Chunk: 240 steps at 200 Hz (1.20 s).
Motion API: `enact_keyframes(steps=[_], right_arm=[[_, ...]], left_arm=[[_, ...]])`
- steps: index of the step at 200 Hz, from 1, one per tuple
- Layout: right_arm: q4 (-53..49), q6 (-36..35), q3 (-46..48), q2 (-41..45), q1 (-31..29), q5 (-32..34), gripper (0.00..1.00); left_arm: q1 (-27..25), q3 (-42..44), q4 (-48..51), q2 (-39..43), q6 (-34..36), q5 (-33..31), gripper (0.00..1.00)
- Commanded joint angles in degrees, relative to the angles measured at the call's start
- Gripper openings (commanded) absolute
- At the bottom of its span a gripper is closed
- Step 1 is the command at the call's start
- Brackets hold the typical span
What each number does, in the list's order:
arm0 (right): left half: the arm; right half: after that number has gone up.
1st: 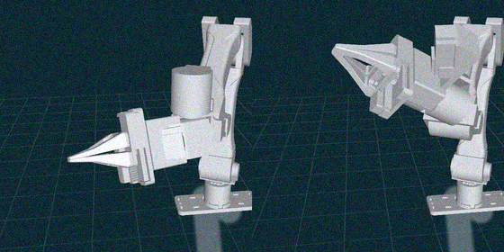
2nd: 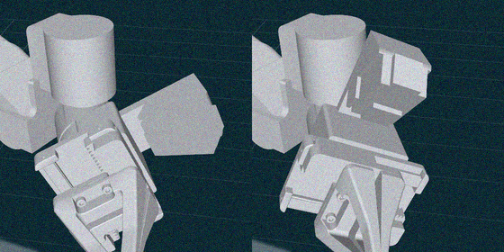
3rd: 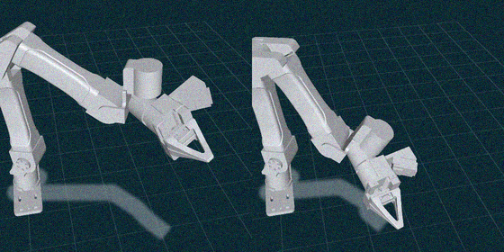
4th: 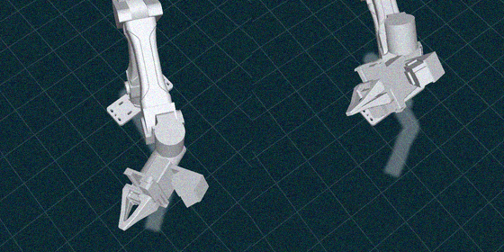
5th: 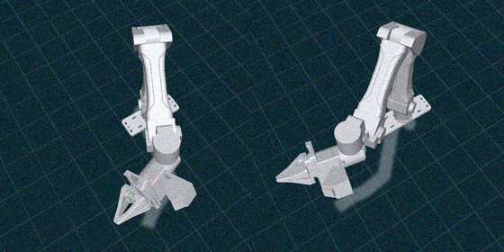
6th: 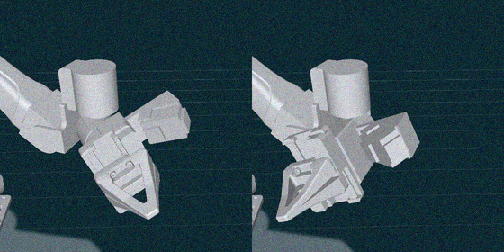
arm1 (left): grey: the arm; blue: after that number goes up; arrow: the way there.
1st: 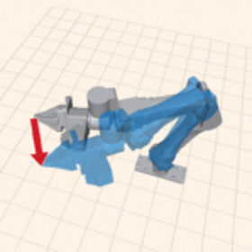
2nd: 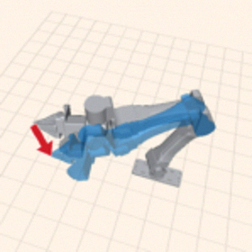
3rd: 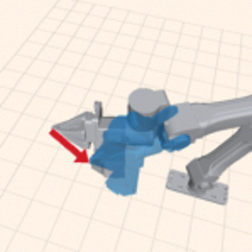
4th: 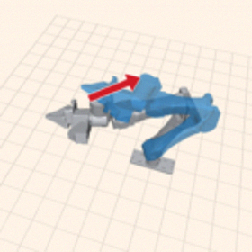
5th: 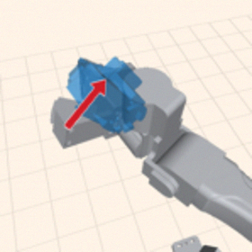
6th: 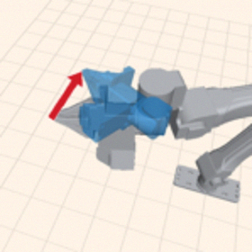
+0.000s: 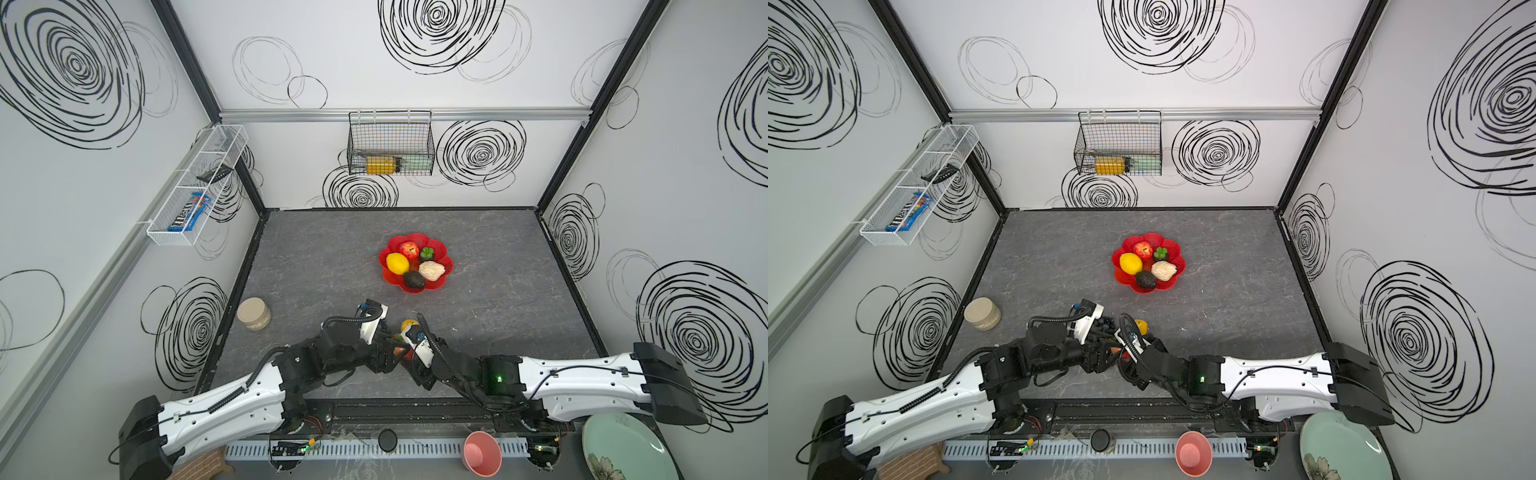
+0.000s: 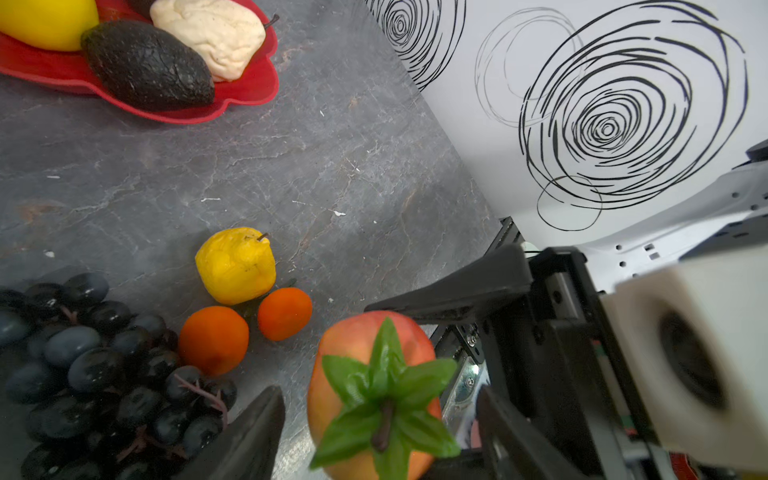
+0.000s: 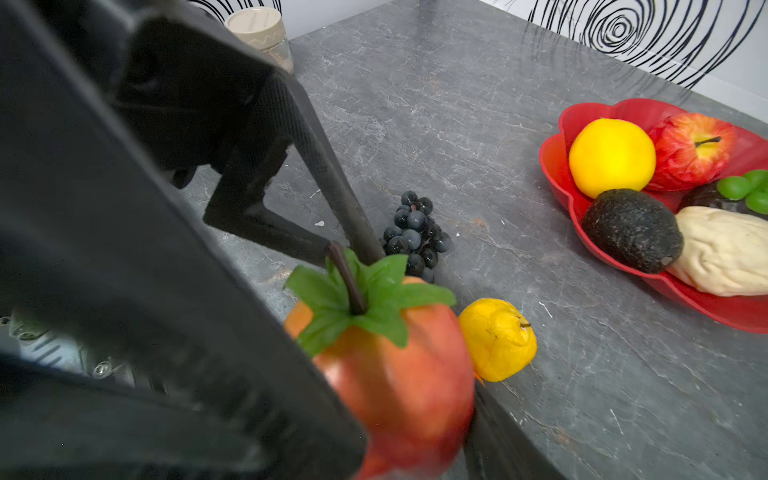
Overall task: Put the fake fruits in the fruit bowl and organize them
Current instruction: 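Grasp the red peach with the left gripper and open the right gripper, then carry the red peach over the bowl with left gripper while right arm withdraws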
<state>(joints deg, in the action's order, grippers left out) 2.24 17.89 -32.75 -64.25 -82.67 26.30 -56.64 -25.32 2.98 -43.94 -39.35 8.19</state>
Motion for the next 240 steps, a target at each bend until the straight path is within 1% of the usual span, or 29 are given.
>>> enact_keyframes(steps=[1, 33, 59, 72, 116, 148, 180, 207, 216, 224, 240], right_arm=[[1.09, -0.22, -1.78, -0.55, -1.04, 2.70, 0.63], [1.36, -0.14, -2.11, -1.13, -1.39, 3.37, 0.63], [1.19, -0.14, -2.40, -1.51, -1.61, 3.93, 0.63], [1.36, -0.22, -2.56, -1.73, -1.70, 3.93, 0.64], [0.92, -0.14, -3.52, -2.61, -1.96, 4.02, 0.63], [0.46, -0.14, -3.59, -2.84, -1.96, 4.74, 0.64], [-1.45, 2.91, -3.51, -2.17, -1.92, 7.48, 0.65], [-1.73, 3.28, -2.93, -0.14, -1.87, 7.23, 0.69], [-2.02, 3.54, -2.78, 0.71, -1.81, 7.01, 0.72], [-2.22, 3.51, -2.52, 1.74, -1.79, 6.96, 0.76], [-3.47, 3.48, -2.45, 3.99, -1.14, 4.99, 0.89]], left_arm=[[-0.31, -1.75, -1.71, -1.09, 0.92, 1.33, 0.75], [-0.55, -1.75, -2.23, -1.82, 0.86, 1.43, 0.69], [-0.49, -1.75, -2.37, -2.41, 0.86, 1.62, 0.67], [-0.57, -1.62, -2.54, -2.69, 0.86, 1.60, 0.64], [-0.57, -1.57, -2.81, -3.16, 0.77, 1.16, 0.59], [-0.57, -1.75, -2.99, -3.06, 0.77, 0.53, 0.53], [-0.49, -2.49, -2.86, -2.93, 1.36, -0.88, 0.48], [-0.44, -2.77, -3.62, -1.58, 1.71, -2.45, 0.47], [-0.08, -3.34, -3.15, -1.43, 1.99, -3.21, 0.47], [0.40, -3.88, -2.76, -1.61, 2.25, -3.56, 0.47], [2.08, -5.33, -1.90, -2.01, 2.82, -3.63, 0.47]])
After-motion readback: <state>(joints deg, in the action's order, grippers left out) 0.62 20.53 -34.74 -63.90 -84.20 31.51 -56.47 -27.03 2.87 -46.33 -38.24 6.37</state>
